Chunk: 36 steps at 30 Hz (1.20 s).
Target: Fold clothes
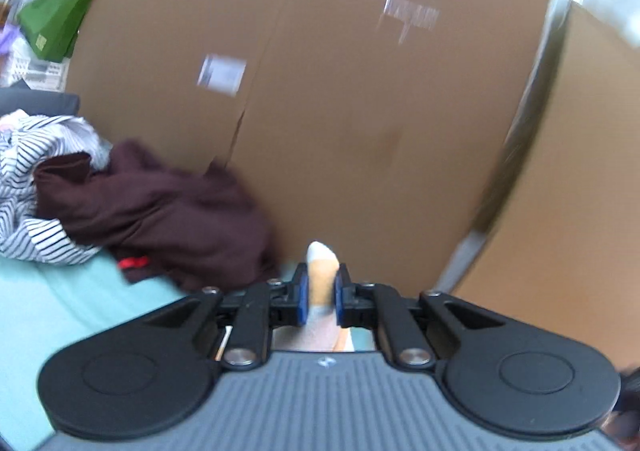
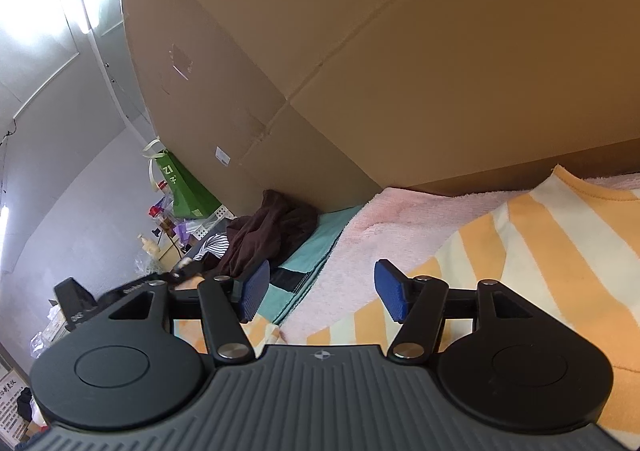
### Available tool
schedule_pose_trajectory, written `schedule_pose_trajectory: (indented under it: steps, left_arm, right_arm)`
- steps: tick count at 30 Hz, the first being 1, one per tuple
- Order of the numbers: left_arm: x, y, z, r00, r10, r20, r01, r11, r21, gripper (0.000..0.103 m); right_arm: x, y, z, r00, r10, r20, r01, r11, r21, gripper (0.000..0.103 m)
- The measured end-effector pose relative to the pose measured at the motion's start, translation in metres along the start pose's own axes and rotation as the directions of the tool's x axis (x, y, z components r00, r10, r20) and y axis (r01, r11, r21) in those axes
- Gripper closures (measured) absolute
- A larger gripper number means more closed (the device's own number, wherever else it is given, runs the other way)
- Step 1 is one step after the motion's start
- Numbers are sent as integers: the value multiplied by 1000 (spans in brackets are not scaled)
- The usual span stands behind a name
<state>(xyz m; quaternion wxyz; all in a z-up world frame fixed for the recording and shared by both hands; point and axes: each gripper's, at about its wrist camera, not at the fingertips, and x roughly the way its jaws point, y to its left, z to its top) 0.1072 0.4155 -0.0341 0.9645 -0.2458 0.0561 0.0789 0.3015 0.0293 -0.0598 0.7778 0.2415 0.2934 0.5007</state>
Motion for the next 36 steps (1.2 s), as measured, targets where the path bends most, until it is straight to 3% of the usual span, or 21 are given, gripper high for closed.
schedule_pose_trajectory:
  steps: [2,5,10,15,20,24,28,31,34,36]
  left_arm:
    - [-27,1,3,992,-123,37,125,990,-60,97]
    - [-70,-1,-7,965,-260,38,262,962,-76,96]
    - [-132,-4,-49,943,-320,-96,316,947,-51,96]
    - [-164,0,-86,929,-295,-223,293,955,-40,96]
    - [-170,8,-111,950,-138,-279,156,987,45,93]
    - [-168,19,-113,964,-118,-236,121,993,-1,89]
    - [-157,23,-114,974,-77,-213,77,997,-8,88]
    - [-152,25,-109,986,-2,-166,5,1000,12,89]
    - [-149,28,-93,995,76,-60,-75,997,10,90]
    - [-145,31,-78,997,69,-18,-70,997,-19,93]
  right_arm:
    - [0,0,0,1000,9,-6,-9,1000,4,41]
    - [2,1,-1,1000,17,-23,-17,1000,3,41]
    - [3,2,-3,999,15,-35,-15,1000,-5,41]
    - [7,3,-6,998,4,-61,-5,1000,-17,41]
    - [19,20,-15,984,-28,-174,9,994,-107,40]
    - [26,48,-30,949,-114,-296,48,974,-222,40]
    - [34,75,-44,892,-210,-401,69,939,-338,40]
    - [15,89,-51,897,-195,-396,37,927,-373,41]
    - [-6,101,-55,912,-174,-371,19,922,-387,40]
    - [-21,104,-55,930,-181,-321,53,927,-371,41]
